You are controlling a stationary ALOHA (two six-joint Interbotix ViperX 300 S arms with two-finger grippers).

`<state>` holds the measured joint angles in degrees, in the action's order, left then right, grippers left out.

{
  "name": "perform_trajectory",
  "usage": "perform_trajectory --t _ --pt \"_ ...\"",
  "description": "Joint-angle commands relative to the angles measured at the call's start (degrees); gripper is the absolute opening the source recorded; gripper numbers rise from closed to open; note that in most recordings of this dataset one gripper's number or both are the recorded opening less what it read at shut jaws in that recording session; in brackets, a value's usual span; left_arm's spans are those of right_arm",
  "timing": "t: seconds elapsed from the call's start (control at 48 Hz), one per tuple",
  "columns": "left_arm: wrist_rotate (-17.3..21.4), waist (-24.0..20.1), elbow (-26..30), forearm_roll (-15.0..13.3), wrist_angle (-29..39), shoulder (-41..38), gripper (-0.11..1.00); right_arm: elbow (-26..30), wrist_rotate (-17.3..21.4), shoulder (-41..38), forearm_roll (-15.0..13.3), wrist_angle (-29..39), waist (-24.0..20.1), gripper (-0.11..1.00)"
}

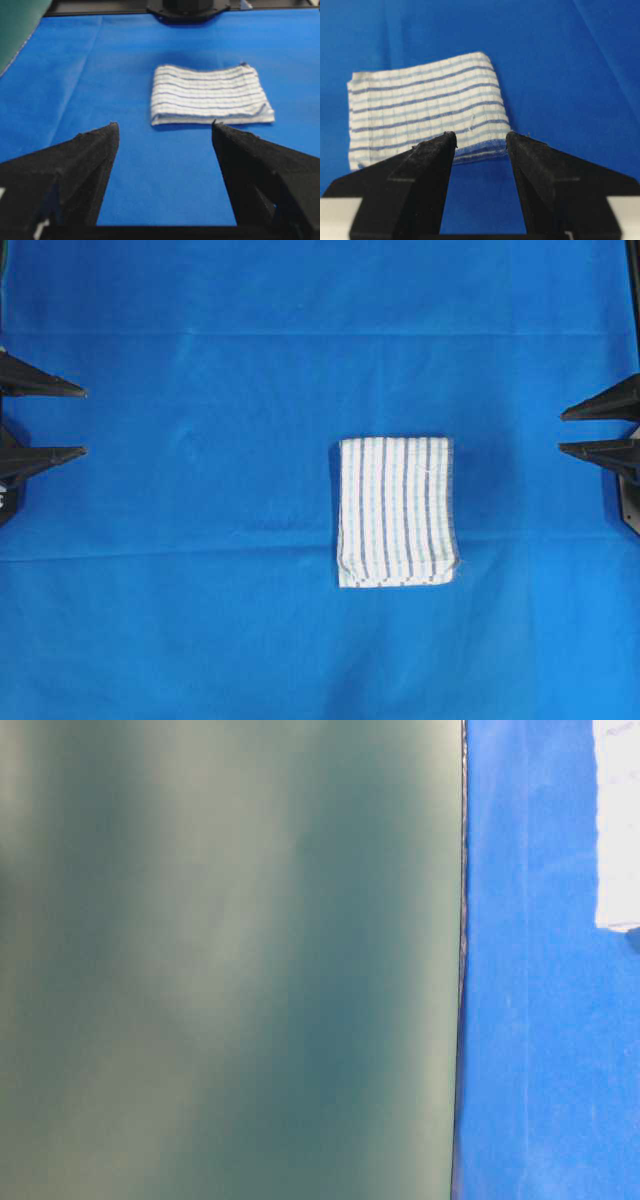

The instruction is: Fold the blue towel.

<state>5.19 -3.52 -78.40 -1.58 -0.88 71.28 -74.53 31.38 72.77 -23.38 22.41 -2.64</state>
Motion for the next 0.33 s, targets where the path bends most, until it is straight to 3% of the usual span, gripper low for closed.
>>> perform_trajectory --t 0.0,0.313 --pt "-0.18 -0.26 -0.09 -0.09 -0.35 -0.44 0.68 0.62 0.09 -0.79 0.00 -0.53 -0.09 0.53" --pt "-0.18 -0.26 -0.09 -0.09 -0.26 -0.44 0.68 0.53 0.09 -0.79 0.09 -0.53 0.00 0.53"
